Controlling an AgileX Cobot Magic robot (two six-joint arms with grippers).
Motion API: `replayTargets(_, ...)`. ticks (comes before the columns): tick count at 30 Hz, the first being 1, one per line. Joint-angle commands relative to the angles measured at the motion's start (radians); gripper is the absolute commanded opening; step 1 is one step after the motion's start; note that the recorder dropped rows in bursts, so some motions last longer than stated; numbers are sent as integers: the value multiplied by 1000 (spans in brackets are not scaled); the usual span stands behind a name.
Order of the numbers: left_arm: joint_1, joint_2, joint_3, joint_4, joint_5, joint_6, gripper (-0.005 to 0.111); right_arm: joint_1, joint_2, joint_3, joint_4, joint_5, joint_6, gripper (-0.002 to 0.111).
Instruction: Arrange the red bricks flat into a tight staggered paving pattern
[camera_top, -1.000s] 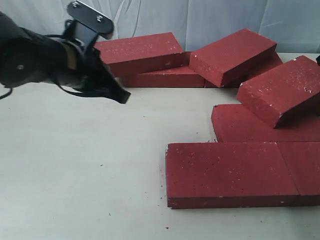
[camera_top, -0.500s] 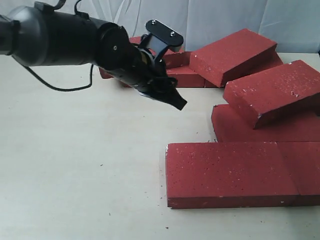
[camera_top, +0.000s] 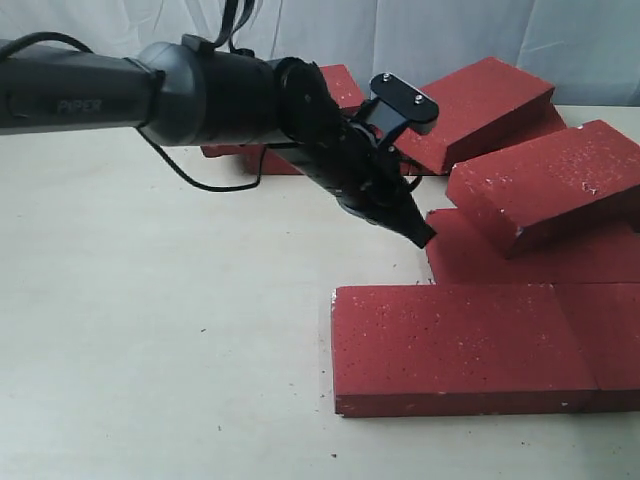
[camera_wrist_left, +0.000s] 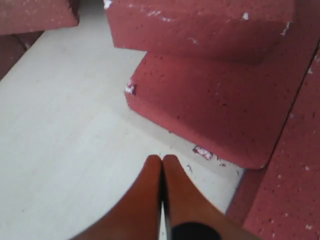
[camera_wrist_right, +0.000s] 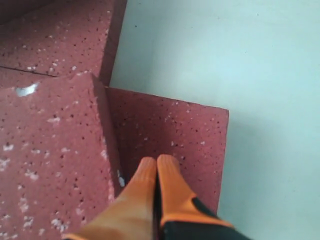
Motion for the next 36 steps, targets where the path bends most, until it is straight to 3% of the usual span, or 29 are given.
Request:
replayTargets(1, -17, 67, -92, -19, -6, 6, 0, -3, 23, 3, 1, -14, -9, -1)
replayTargets(12, -59, 282, -387, -53, 56, 6, 0, 26, 34, 3, 13, -12, -9, -1)
replayTargets(26, -59, 286, -452, -91, 30, 6, 0, 64, 23, 3, 23, 79, -13, -1)
replayTargets(36, -55, 225, -471, -12, 87, 2, 0, 71, -130, 3, 34, 173, -10, -1)
